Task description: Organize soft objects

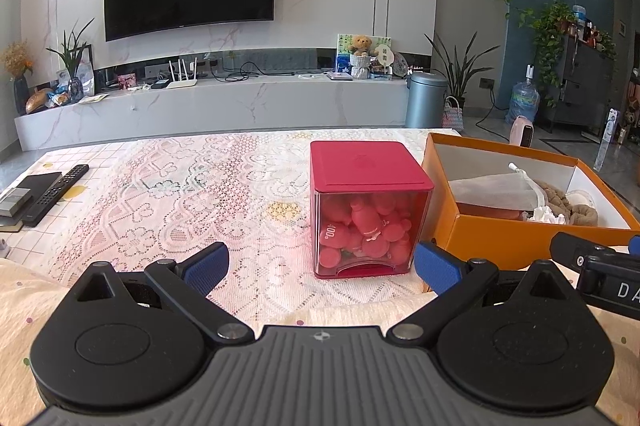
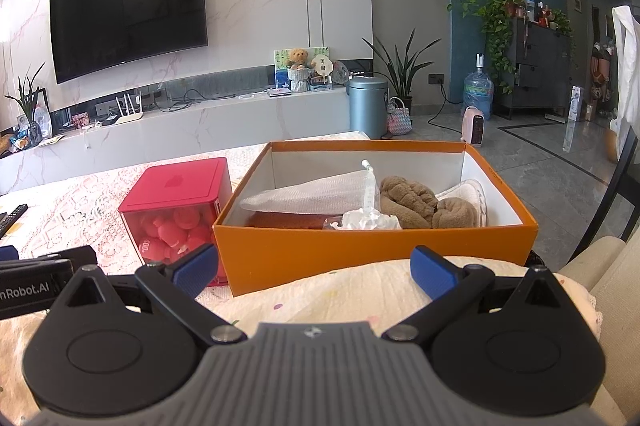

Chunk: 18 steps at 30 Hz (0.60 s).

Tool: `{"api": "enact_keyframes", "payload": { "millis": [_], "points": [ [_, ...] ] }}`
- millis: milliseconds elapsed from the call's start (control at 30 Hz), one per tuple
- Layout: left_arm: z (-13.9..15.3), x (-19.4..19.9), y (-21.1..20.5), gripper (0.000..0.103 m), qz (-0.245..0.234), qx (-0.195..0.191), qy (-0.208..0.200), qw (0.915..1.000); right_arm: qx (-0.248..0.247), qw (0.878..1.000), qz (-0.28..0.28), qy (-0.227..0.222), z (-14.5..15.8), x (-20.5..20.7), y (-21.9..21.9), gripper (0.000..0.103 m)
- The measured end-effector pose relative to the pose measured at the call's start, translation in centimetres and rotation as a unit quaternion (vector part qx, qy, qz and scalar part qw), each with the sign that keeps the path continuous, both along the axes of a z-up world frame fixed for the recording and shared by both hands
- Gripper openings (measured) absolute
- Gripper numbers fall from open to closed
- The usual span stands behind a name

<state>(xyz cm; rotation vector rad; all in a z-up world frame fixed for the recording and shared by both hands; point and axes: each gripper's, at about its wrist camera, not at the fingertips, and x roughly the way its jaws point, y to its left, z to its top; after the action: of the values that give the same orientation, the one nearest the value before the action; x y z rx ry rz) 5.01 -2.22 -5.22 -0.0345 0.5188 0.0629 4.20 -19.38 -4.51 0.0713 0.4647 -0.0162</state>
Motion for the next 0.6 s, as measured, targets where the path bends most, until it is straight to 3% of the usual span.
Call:
{"api": "enact_keyframes", "payload": {
  "millis": [600],
  "points": [
    [-0.12, -0.08, -0.03, 0.103, 0.005, 0.002, 0.001, 1.0000, 0.000, 1.000, 0.000, 0.000, 0.05, -0.02, 0.03, 0.100]
  ]
}}
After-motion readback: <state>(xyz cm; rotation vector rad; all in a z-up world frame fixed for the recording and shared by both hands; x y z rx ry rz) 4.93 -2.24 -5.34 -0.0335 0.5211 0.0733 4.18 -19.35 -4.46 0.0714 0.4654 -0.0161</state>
